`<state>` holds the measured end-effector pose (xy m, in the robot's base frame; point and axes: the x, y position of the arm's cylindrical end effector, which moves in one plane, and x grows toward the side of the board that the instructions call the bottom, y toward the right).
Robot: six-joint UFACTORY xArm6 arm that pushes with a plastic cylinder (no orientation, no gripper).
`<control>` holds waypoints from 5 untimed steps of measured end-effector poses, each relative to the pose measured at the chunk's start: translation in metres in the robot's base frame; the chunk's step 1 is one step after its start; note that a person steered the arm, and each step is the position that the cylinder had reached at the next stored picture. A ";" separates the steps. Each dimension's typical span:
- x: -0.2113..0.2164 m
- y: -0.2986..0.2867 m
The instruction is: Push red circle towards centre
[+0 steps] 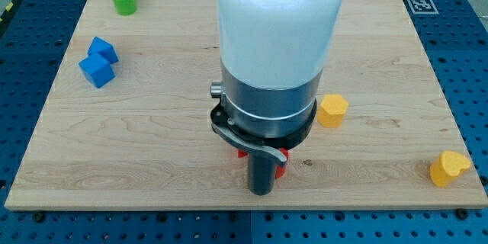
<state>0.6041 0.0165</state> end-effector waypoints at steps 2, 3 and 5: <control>-0.003 0.018; -0.018 0.040; -0.079 0.050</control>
